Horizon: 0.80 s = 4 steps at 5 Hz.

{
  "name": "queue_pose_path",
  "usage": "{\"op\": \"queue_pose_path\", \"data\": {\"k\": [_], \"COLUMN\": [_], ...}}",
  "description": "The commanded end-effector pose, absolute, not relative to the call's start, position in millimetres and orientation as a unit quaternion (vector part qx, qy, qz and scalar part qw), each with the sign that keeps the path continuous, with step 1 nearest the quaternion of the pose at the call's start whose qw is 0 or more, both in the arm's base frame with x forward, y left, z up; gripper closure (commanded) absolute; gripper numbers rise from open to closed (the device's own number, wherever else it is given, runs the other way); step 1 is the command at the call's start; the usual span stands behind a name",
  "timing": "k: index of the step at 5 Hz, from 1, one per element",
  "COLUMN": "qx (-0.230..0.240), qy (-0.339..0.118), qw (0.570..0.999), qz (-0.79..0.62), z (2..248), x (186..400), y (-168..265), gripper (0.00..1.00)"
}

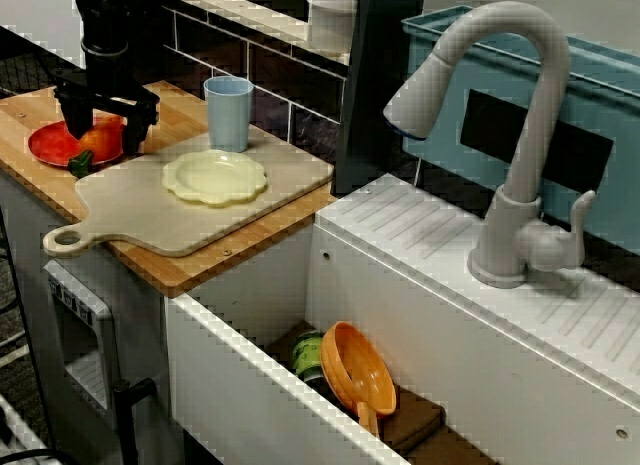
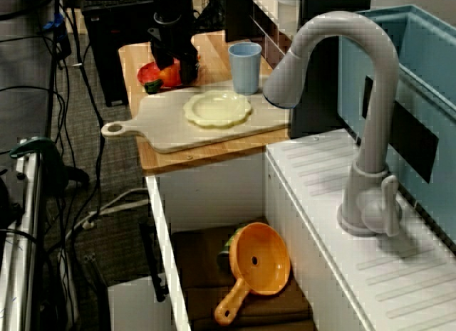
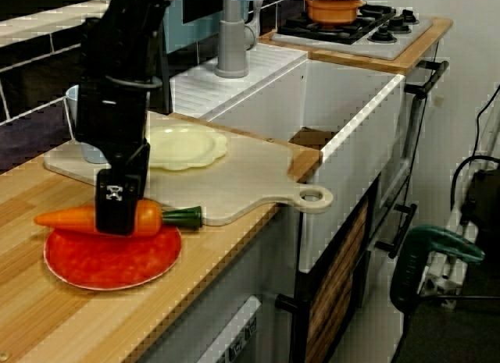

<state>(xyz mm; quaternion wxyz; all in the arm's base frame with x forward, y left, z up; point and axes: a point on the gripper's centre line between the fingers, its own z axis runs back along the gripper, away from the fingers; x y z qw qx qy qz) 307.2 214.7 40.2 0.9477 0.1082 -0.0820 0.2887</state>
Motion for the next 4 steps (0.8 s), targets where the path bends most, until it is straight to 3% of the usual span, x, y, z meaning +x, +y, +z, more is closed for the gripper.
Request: {"op": "queue_pose_path", "data": {"k": [1, 4], "qx": [0.112, 0.085], "qy": [-0.098, -0.101], "qw": [0.948, 0.961], "qz": [0.280, 0.244], "z": [62.2, 94.5], "x": [301.1, 298.2], "y": [219.1, 203.3], "gripper": [1.00, 1.00]}}
